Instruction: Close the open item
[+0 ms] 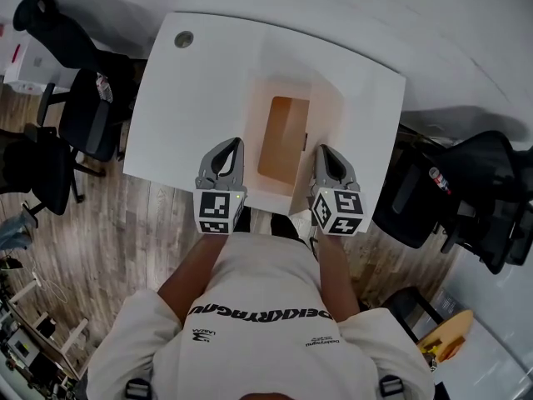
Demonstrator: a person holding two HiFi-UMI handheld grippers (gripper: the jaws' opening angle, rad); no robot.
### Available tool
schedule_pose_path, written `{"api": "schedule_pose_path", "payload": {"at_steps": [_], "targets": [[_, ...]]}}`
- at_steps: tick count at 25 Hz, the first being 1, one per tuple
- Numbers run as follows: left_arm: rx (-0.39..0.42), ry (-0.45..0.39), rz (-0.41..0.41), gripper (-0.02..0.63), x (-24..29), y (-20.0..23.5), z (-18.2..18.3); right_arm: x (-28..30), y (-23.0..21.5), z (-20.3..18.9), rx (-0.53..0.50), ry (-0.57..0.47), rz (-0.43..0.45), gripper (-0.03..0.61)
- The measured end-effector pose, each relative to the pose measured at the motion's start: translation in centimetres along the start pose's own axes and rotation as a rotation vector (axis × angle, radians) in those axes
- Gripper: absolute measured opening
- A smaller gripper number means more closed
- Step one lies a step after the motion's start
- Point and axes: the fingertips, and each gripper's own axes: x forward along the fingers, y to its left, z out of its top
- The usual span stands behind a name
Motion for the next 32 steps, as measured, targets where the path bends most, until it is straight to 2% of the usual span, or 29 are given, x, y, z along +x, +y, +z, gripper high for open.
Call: {"api": "schedule_pose_path", "payload": {"at_steps": [7,21,32], "targets": [[0.009,0.049,-0.001,-0.002,1.1,0.8,-1.9,1.2,0.2,-1.5,-0.004,0.048,0.006,-0.003],[-0.052,0.188,-0.033,-0.002,3.3,2.4,-7.3,3.0,1.4,-3.3,-0.024,0.115,0.023,-0.003],[-0.084,0.233,-0.040,-0.002,4.2,3.2,-9.3,4.1,1.2,-5.0,-0.012,0.177,0.012,-0.003]]}}
